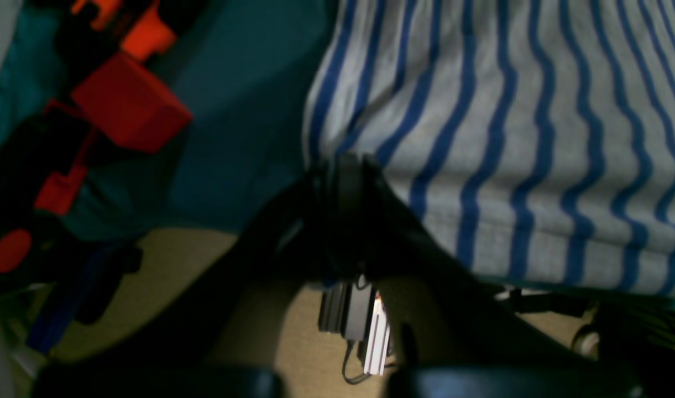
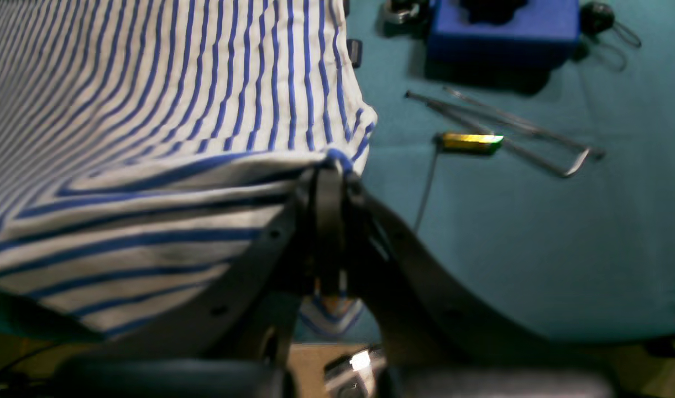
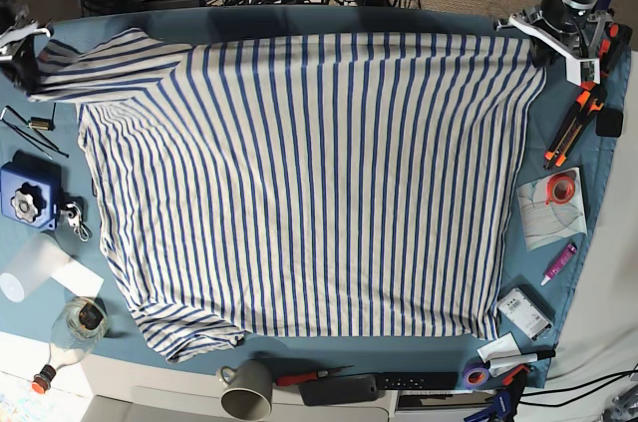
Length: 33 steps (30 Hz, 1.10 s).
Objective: Fold the T-shirt properly
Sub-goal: 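Lift the collar edge with both grippers and fold it over toward the hem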
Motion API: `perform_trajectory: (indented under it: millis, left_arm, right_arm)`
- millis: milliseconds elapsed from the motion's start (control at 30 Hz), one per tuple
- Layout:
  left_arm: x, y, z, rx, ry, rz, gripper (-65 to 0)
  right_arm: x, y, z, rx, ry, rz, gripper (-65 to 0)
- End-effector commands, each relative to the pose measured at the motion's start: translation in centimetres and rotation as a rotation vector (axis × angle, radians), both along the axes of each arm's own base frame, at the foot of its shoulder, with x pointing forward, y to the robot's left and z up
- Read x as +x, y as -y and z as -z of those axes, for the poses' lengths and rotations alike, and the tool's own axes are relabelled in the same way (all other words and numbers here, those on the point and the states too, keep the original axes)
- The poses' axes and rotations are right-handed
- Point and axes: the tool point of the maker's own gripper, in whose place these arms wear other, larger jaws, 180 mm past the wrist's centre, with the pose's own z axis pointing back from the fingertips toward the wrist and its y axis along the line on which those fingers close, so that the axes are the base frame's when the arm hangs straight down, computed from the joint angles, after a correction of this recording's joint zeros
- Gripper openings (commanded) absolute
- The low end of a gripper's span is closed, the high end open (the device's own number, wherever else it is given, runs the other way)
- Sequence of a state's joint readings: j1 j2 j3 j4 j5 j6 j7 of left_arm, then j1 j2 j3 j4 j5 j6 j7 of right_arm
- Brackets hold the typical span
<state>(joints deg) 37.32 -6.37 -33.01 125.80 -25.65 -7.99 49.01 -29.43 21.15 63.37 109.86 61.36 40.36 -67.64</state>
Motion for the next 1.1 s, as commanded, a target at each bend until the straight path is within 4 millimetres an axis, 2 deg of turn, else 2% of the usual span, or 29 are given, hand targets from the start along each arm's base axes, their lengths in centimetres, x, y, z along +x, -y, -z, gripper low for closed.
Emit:
perform_trajectory:
  millis: [0,167,300,467,600,733,933,1067]
  left_arm:
    - [0.8,-0.5,-1.2,0.03,0.048,-0.002,-65.0]
    - [2.6,-0.6,-2.2,0.032,0.116,-0.006,-65.0]
    - [3.2,-0.7,-2.5,0.034,0.143,-0.009,-65.0]
    - [3.9,-0.8,-3.0,0.037,0.172,-0.01,-65.0]
    - [4.3,-1.0,-3.4,0.056,0.187,0.009,-65.0]
    - [4.4,-1.9,-3.7,0.117,0.182,0.023,-65.0]
    - [5.4,-2.1,-4.1,0.117,0.215,0.021,-65.0]
    - [6.1,-0.9,-3.6,0.09,0.218,0.067,-65.0]
  right_arm:
    - [0.7,0.5,-1.6,-0.038,0.041,-0.007,-65.0]
    - [1.2,0.0,-1.1,-0.034,0.027,-0.023,-65.0]
    - [2.0,-1.6,0.8,-0.023,-0.028,-0.074,-65.0]
    - [4.0,-2.7,2.6,-0.043,-0.069,-0.086,-65.0]
    - [5.3,-2.2,2.5,-0.083,-0.061,-0.051,-65.0]
    - [5.7,-1.7,2.1,-0.102,-0.046,-0.032,-65.0]
    - [5.8,-1.0,1.9,-0.119,-0.042,0.001,-65.0]
    - [5.7,-0.6,1.9,-0.134,-0.043,0.018,-65.0]
